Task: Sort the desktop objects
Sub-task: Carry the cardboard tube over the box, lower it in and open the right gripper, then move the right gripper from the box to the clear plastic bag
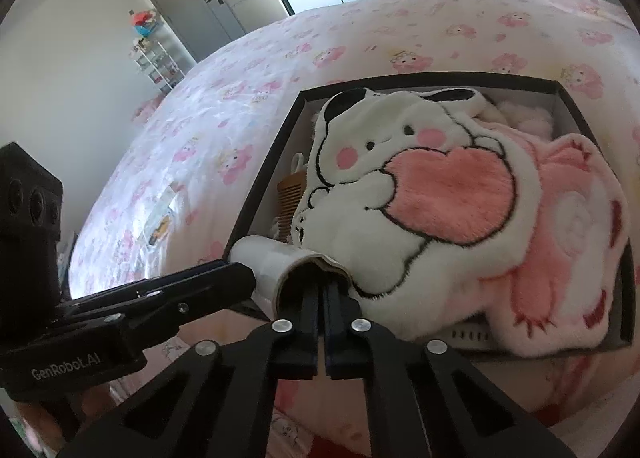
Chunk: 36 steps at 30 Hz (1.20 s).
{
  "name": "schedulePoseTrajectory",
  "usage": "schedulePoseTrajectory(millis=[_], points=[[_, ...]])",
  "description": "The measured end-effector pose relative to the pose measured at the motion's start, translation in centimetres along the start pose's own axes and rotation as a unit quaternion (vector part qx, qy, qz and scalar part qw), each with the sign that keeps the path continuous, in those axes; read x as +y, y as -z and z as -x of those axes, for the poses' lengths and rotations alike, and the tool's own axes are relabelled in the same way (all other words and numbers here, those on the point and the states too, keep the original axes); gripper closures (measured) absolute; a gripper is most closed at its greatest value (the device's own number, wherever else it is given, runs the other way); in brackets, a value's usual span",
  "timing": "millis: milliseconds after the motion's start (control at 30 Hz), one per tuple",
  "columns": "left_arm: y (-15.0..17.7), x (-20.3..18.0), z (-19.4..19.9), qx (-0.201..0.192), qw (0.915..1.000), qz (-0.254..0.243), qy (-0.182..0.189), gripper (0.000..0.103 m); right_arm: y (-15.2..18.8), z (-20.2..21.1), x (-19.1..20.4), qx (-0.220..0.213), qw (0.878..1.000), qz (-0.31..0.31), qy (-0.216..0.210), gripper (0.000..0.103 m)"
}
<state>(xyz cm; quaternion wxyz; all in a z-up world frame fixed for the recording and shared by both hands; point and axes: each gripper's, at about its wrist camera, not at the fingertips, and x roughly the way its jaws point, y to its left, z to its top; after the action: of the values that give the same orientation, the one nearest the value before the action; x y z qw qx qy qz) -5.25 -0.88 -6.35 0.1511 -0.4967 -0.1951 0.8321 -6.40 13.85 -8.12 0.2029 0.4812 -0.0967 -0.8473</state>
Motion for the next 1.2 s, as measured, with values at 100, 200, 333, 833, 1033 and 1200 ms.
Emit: schedulePoseTrajectory(millis=[100, 200, 333, 833, 1033, 1200], points=[[-0.1, 0.5, -0.2, 0.002, 1.0000, 0.008, 0.004, 0.071, 0.1, -0.3, 0.2, 0.009, 1.000, 0.012, 0.004, 0.102], [-0.1, 0.6, 0.4, -0.001, 0.9999, 0.009, 0.012, 0.071, 0.3, 0.8, -1.0, 0.014, 0.999, -0.019, -0.027, 0.100], [0.4, -0.1, 1.1, -0.003, 0.9995, -0.003, 0.033, 0.071, 0.7, 3.9, -2.3, -0.013, 0.999, -0.041, -0.031, 0.098], [1.1, -1.6, -0.2, 0.016, 0.9991, -0.014, 0.035, 0.067, 0.9, 3.7, -1.2, -0.015, 1.000, -0.015, 0.022, 0.098], [1.5, -2.6, 3.2, -0.022, 0.9981, -0.021, 0.052, 0.055, 0.3, 5.4, 0.3, -0.023, 0.997, -0.006, 0.071, 0.072], [1.6, -3.1, 7.1, -0.060, 0.9965, -0.024, 0.052, 0.053, 0.0, 8.5, 2.2, -0.067, 0.995, -0.003, 0.069, 0.053]])
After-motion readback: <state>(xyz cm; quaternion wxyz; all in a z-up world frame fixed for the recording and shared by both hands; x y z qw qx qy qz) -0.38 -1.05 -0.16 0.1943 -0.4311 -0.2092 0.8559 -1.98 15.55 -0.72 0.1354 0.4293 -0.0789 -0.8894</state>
